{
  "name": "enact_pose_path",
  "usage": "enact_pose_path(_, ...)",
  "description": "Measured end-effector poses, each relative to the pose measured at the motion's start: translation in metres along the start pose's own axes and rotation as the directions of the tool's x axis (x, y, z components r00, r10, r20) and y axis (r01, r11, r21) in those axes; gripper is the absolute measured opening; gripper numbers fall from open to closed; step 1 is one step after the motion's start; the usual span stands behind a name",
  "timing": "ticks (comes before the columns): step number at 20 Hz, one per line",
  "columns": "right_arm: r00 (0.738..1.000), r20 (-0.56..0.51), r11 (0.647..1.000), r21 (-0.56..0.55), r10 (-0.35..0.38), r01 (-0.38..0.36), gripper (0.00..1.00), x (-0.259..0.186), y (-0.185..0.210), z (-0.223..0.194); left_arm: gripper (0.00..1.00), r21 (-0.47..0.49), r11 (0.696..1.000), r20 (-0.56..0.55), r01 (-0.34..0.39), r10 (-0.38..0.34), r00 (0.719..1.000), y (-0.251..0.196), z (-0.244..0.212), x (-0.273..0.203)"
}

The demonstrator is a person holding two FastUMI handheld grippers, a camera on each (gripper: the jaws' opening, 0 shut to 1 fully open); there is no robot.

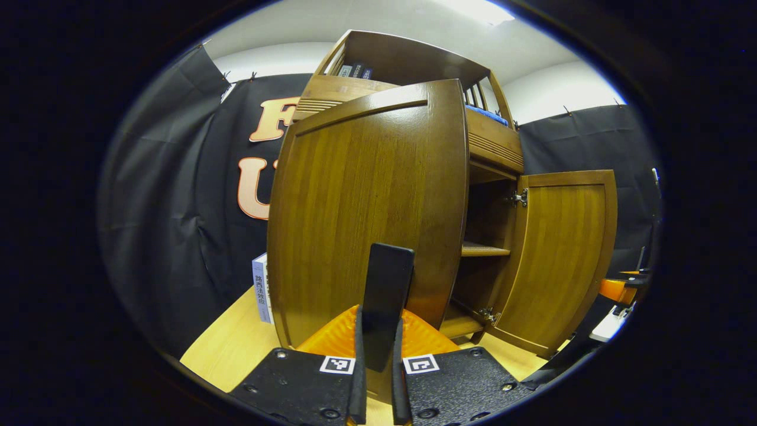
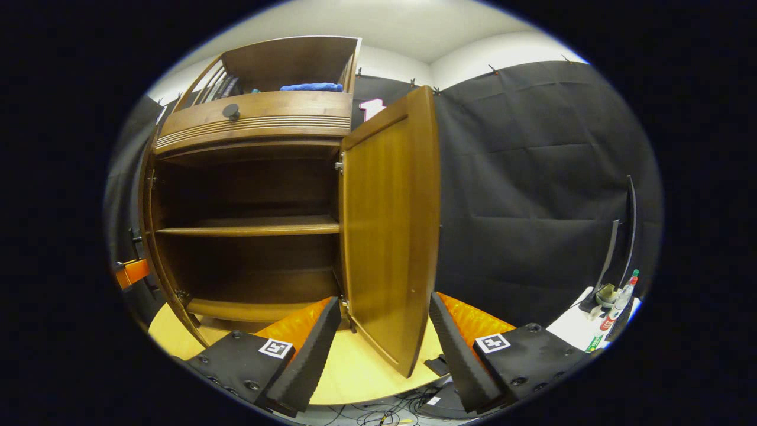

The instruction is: Open the right door of the double-door shoe cabinet with the right hand, and open the left door with the left hand.

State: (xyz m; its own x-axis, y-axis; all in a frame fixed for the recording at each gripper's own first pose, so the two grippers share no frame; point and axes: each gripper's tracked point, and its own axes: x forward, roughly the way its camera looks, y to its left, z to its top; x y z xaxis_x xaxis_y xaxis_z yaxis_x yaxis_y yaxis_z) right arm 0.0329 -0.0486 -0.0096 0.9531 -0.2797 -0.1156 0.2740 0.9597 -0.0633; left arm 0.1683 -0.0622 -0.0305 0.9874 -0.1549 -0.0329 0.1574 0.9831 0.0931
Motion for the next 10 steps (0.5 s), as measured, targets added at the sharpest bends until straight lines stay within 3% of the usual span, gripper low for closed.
enact_pose_path(10,0.995,0.0,0.994,-0.03,0.104,-0.104,0.9,0.006,0.057,0.005,0.1,0.027,0.995,-0.009,-0.099,0.099,0.995,0.037,0.001,-0.02)
